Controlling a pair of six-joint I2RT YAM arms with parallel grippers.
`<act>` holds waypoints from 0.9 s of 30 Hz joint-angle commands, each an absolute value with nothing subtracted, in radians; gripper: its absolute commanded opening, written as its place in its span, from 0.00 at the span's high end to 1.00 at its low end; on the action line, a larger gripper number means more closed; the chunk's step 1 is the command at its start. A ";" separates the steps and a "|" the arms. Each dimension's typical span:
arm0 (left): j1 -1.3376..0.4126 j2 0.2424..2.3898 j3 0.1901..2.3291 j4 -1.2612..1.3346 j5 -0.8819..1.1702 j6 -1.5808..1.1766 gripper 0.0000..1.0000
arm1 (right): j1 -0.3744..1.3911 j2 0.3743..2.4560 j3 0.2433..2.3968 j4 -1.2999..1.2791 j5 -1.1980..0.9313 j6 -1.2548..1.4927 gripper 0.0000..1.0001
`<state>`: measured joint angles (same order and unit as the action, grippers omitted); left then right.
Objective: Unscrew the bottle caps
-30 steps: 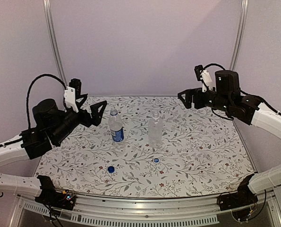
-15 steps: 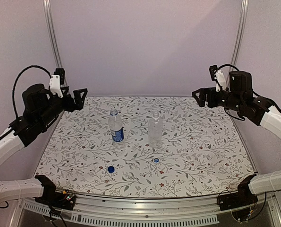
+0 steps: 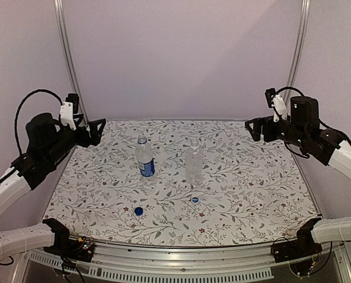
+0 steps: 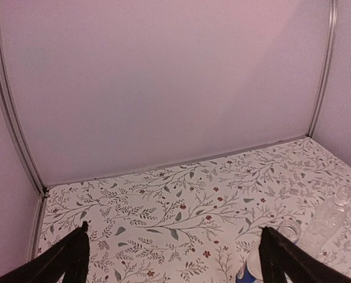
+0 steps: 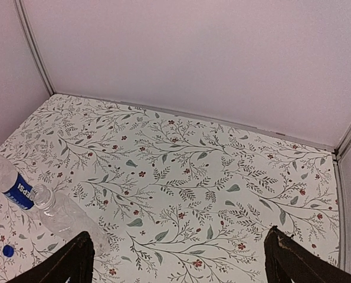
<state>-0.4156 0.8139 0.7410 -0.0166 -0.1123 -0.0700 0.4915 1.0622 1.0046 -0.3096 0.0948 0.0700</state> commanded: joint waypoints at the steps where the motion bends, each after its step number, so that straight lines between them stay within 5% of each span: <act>1: -0.400 0.804 0.718 0.037 -0.100 -0.035 0.00 | 0.490 1.037 0.977 -0.257 0.128 0.042 0.01; 27: -0.400 0.781 0.692 0.044 -0.070 -0.034 0.00 | 0.490 1.031 0.964 -0.256 0.128 0.040 0.01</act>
<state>-0.4137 0.7853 0.7036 0.0227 -0.0849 -0.0330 0.4911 1.0531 0.9695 -0.2691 0.1215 0.0433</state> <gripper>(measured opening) 0.996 0.989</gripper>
